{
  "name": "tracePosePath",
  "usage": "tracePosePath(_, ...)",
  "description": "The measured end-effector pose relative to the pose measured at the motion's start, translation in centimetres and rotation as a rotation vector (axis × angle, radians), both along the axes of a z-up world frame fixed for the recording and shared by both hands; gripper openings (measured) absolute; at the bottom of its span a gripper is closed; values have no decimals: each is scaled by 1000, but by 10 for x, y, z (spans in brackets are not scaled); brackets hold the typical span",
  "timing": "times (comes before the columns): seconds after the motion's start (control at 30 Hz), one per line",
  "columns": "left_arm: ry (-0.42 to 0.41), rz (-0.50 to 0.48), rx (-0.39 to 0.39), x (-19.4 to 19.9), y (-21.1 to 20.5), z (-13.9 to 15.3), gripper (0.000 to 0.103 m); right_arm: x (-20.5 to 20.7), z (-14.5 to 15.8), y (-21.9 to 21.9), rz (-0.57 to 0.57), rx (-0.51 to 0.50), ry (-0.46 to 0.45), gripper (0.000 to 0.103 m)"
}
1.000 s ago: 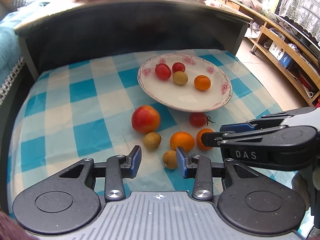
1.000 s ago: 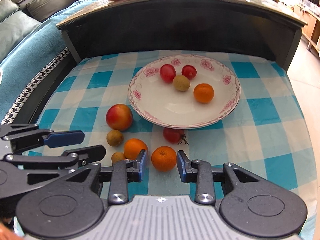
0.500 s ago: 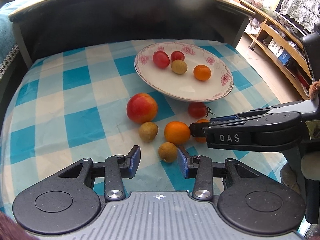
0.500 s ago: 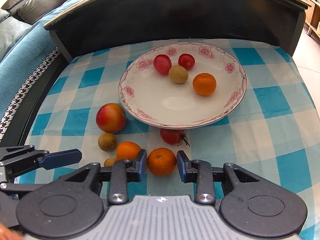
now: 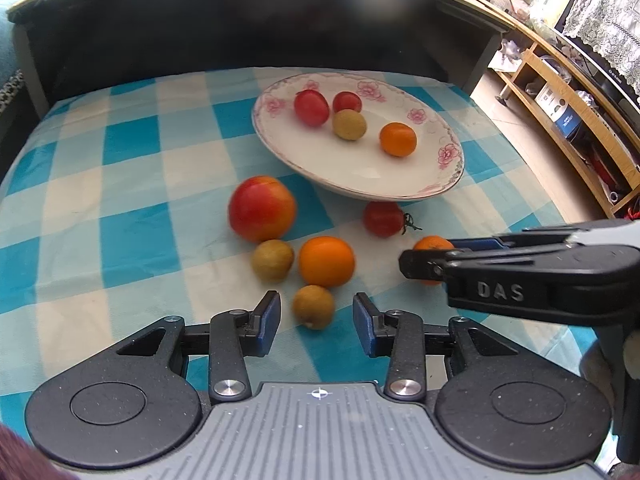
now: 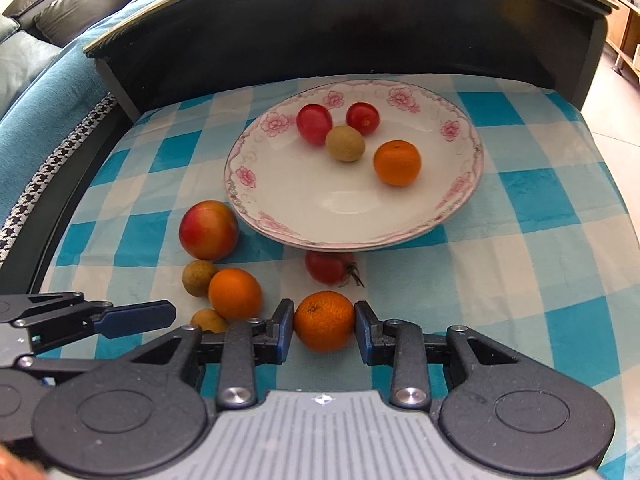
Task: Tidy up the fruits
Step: 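Close the right gripper on a tangerine while the left grasps a small brown fruit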
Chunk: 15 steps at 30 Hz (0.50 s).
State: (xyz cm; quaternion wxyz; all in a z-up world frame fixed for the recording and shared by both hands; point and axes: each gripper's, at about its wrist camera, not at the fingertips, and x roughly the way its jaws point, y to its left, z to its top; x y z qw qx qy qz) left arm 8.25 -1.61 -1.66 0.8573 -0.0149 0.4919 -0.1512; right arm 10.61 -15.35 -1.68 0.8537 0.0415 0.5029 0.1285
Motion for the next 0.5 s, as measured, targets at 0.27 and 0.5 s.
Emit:
tracePosePath(0.27,-24,30,45,-3,-15,-9,42,-10,1,-20,-16,7,4,35)
tracePosePath(0.5,-32,45,56,-7,-9,-8,32,-13,3,-22,-9,5,-4,35)
